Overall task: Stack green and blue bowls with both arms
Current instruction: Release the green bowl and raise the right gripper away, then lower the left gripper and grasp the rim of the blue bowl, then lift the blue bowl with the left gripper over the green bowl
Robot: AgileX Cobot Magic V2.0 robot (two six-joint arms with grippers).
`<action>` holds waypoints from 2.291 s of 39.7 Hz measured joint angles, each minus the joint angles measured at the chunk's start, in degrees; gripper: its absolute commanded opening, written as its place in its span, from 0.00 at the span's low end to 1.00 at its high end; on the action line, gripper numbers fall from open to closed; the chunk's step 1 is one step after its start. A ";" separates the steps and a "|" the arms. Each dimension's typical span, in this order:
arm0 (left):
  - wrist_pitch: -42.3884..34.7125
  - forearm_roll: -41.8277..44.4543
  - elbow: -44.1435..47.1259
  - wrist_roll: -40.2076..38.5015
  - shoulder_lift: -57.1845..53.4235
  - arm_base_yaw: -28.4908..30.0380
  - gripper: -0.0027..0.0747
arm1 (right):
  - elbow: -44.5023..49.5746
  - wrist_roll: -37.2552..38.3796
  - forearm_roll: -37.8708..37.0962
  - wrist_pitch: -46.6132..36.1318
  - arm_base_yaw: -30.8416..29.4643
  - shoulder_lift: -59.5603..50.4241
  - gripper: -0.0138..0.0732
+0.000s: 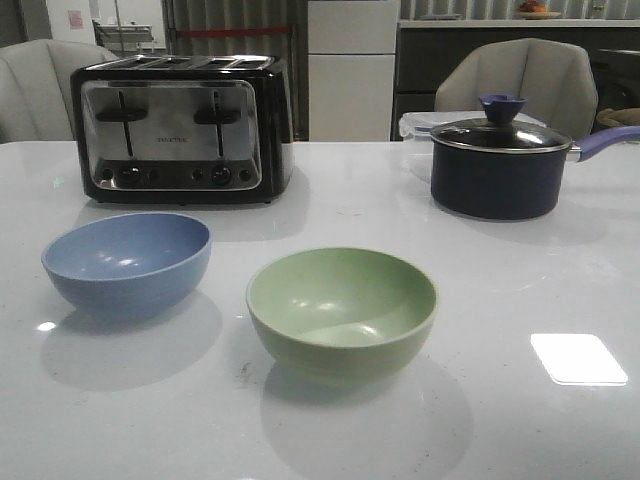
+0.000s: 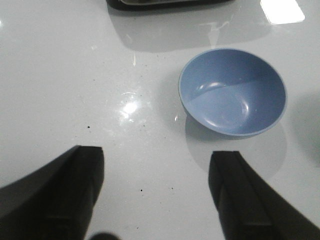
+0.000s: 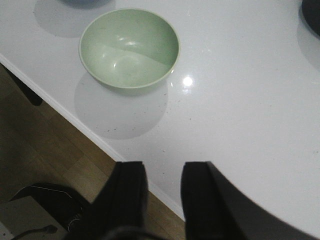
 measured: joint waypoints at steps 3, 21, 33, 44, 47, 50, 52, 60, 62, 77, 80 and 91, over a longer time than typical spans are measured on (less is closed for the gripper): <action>0.08 -0.86 -1.96 0.00 4.56 -0.14 0.81 | 0.00 0.00 0.00 0.10 0.00 0.00 0.54; -0.51 -4.01 -15.71 0.00 32.64 -0.22 0.81 | 0.00 0.00 0.00 0.20 0.00 0.00 0.54; -1.21 -4.49 -21.90 0.00 45.50 -0.22 0.81 | 0.00 0.00 0.00 0.31 0.00 0.00 0.54; -1.63 -8.50 -24.58 0.00 51.01 -0.41 0.67 | 0.00 0.00 0.00 0.31 0.00 0.00 0.54; -1.76 -8.88 -24.82 0.00 51.35 -0.63 0.57 | 0.00 0.00 0.00 0.31 0.00 0.00 0.54; -1.85 -8.89 -25.03 0.00 51.47 -0.63 0.48 | 0.00 0.00 0.00 0.31 0.00 0.00 0.54; -1.85 -8.99 -25.03 0.00 51.47 -0.63 0.41 | 0.00 0.00 0.00 0.31 0.00 0.00 0.54; -1.85 -8.99 -25.03 0.00 51.47 -0.72 0.22 | 0.00 0.00 0.00 0.31 0.00 0.00 0.54; -1.85 -9.12 -25.03 0.00 51.47 -0.75 0.17 | 0.00 0.00 0.00 0.31 0.00 0.00 0.54; 5.33 -9.13 -29.42 1.08 47.93 -2.74 0.15 | 0.00 0.00 0.00 0.31 0.00 0.00 0.54; 7.47 -9.00 -31.91 2.17 46.07 -4.64 0.15 | 0.00 0.00 0.00 0.31 0.00 0.00 0.54; 15.56 -9.00 -42.44 2.98 43.45 -15.06 0.15 | 0.00 0.00 0.00 0.31 0.00 0.00 0.54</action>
